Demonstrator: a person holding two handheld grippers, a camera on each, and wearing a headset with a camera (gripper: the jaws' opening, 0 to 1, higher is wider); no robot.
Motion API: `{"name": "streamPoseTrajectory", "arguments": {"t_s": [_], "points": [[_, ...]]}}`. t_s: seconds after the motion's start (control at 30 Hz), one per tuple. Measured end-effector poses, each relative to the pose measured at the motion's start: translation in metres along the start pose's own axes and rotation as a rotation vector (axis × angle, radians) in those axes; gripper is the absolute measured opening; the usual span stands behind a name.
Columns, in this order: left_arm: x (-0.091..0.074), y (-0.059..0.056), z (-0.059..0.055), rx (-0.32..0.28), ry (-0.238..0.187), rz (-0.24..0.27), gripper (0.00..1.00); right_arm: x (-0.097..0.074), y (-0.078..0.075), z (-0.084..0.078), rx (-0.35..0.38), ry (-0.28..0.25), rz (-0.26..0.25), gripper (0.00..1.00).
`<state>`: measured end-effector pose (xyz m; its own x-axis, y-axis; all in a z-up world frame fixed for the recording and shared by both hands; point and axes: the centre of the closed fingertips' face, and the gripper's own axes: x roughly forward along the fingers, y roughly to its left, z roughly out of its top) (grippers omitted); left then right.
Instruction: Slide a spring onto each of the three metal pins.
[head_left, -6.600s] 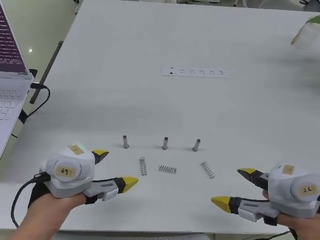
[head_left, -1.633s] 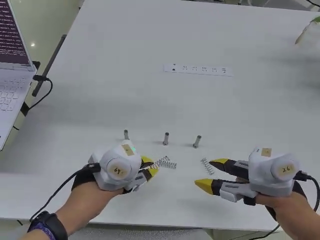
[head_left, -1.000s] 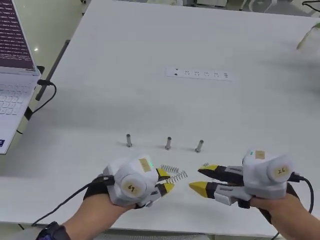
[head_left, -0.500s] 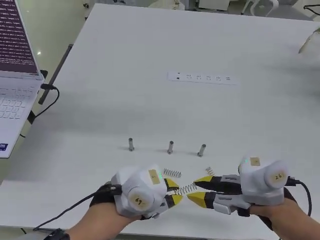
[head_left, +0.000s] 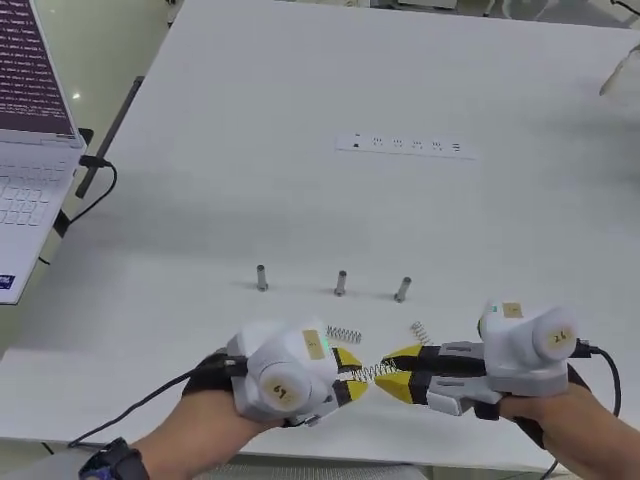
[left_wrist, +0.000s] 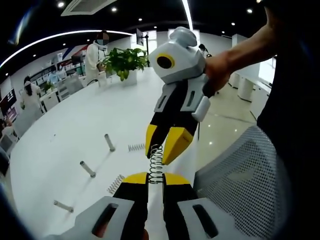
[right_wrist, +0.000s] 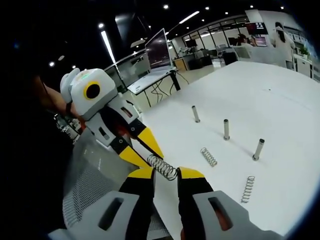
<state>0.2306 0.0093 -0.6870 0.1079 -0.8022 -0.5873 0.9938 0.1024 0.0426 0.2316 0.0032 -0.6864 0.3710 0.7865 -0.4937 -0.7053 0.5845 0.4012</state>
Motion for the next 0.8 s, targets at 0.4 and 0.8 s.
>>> {"name": "streamPoseTrajectory", "arguments": {"t_s": [0.4,0.8], "points": [[0.0025,-0.003,-0.0038,0.051,0.021,-0.02,0.02,-0.0033,0.0063,0.0011,0.023,-0.007,0.041,0.12],[0.0031,-0.004,-0.0044,0.061,0.027,-0.029,0.02,-0.0033,0.0095,0.0006,0.019,0.003,0.059,0.1]]}}
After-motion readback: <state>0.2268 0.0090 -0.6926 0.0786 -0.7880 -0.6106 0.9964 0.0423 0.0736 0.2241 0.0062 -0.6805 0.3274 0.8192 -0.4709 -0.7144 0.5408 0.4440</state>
